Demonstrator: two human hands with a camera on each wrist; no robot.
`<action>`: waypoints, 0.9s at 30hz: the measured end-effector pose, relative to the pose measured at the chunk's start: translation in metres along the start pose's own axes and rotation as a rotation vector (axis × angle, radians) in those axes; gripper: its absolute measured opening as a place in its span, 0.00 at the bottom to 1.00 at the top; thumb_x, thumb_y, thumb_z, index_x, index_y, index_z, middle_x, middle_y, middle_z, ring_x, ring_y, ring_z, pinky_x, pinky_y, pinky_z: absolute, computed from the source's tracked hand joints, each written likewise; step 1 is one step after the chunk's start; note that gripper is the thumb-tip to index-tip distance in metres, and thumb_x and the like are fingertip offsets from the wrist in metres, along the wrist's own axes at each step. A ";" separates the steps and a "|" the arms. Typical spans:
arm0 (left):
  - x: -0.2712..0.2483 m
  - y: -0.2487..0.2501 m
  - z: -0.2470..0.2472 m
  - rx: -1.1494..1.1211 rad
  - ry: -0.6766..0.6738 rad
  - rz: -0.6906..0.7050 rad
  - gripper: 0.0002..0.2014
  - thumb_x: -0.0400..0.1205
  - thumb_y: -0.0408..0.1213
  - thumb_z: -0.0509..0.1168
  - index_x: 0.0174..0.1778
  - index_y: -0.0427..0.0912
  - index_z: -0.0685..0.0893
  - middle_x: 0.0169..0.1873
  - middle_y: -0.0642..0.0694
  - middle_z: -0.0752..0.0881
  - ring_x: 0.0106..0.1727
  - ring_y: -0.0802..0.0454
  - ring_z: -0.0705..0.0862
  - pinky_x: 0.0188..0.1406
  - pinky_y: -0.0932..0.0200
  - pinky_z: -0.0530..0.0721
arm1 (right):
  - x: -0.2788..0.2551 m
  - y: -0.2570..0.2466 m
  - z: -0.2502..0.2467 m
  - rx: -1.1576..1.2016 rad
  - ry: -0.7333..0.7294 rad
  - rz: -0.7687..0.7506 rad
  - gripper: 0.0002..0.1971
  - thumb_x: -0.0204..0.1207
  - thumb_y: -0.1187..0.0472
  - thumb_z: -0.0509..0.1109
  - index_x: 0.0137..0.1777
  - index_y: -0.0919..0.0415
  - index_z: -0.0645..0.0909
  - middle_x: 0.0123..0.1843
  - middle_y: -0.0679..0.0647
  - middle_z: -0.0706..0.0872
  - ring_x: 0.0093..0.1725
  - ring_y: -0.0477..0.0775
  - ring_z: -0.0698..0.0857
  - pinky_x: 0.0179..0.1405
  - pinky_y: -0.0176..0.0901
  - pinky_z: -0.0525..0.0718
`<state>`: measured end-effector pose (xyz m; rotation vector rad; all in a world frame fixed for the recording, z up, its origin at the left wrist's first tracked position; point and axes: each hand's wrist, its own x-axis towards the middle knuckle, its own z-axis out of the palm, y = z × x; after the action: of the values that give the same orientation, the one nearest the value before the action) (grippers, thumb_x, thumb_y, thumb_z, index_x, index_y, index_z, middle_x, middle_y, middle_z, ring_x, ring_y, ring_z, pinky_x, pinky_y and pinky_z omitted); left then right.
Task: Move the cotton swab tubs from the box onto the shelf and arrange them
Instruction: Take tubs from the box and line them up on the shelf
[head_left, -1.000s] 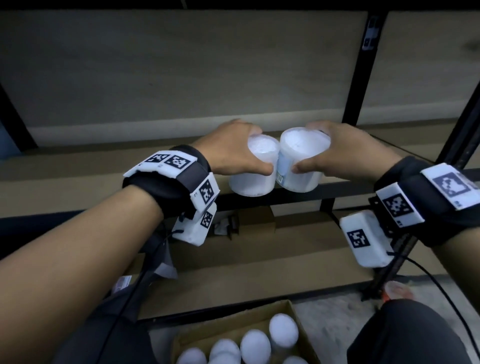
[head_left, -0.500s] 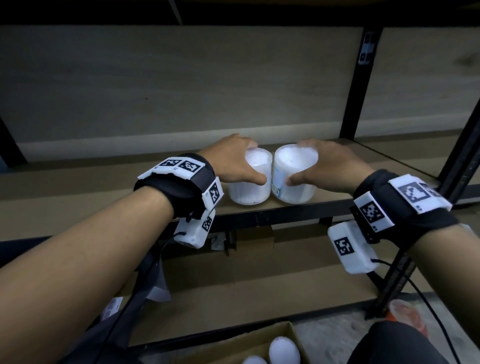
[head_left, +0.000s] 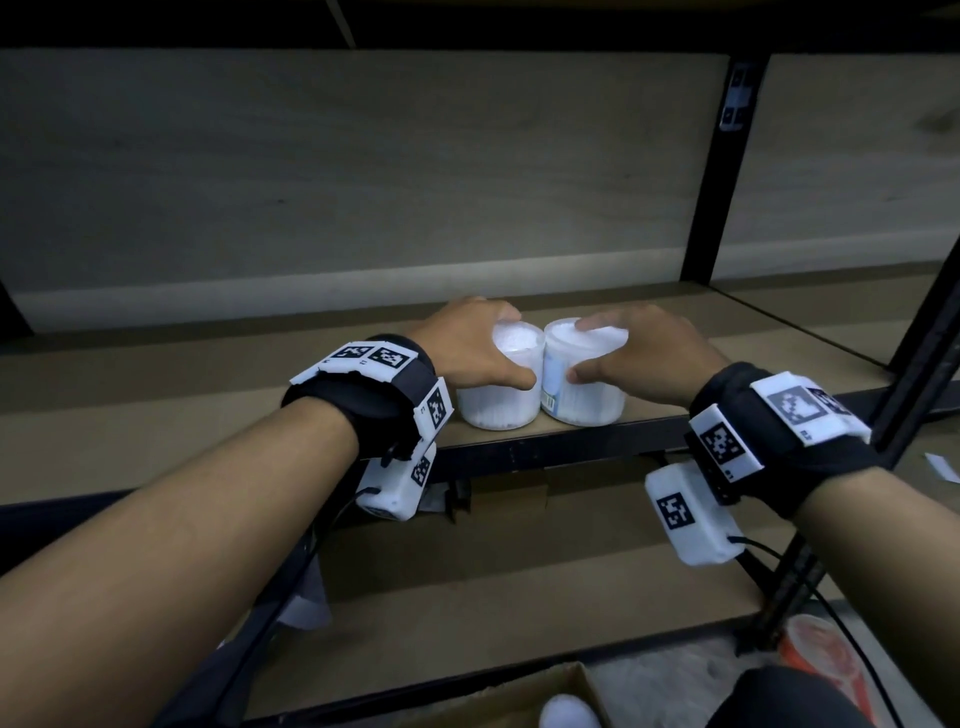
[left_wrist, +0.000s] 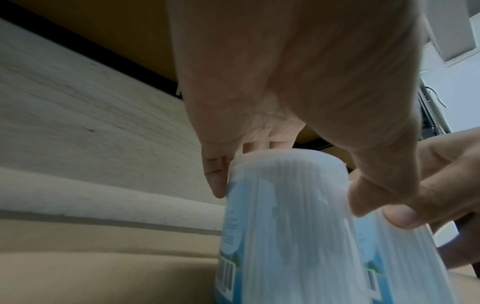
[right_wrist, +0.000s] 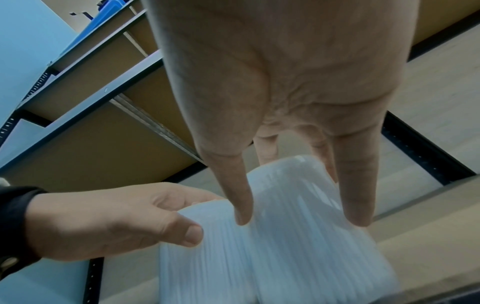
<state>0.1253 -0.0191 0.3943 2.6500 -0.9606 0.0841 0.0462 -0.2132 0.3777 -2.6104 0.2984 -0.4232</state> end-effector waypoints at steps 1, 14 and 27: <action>0.001 -0.001 0.002 0.003 -0.003 -0.010 0.40 0.69 0.54 0.76 0.78 0.50 0.74 0.71 0.49 0.76 0.68 0.49 0.77 0.65 0.52 0.80 | 0.001 0.000 0.001 0.003 -0.001 0.001 0.31 0.60 0.42 0.81 0.66 0.41 0.82 0.71 0.44 0.81 0.70 0.51 0.77 0.56 0.40 0.74; 0.008 -0.005 0.006 0.039 -0.042 -0.058 0.37 0.71 0.55 0.73 0.77 0.53 0.74 0.75 0.51 0.70 0.75 0.45 0.68 0.71 0.49 0.74 | 0.004 -0.001 0.008 -0.043 -0.020 0.009 0.30 0.68 0.45 0.79 0.72 0.43 0.78 0.75 0.47 0.77 0.74 0.53 0.73 0.60 0.40 0.72; -0.008 -0.002 -0.007 0.118 0.023 0.027 0.27 0.74 0.52 0.75 0.69 0.51 0.81 0.67 0.49 0.79 0.67 0.48 0.76 0.61 0.56 0.77 | -0.012 -0.015 -0.004 -0.238 0.145 -0.225 0.17 0.71 0.59 0.76 0.59 0.44 0.87 0.63 0.47 0.87 0.62 0.53 0.83 0.57 0.41 0.79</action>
<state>0.1207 -0.0103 0.3990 2.7368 -1.0141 0.1824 0.0354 -0.1985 0.3857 -2.8647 0.1060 -0.6942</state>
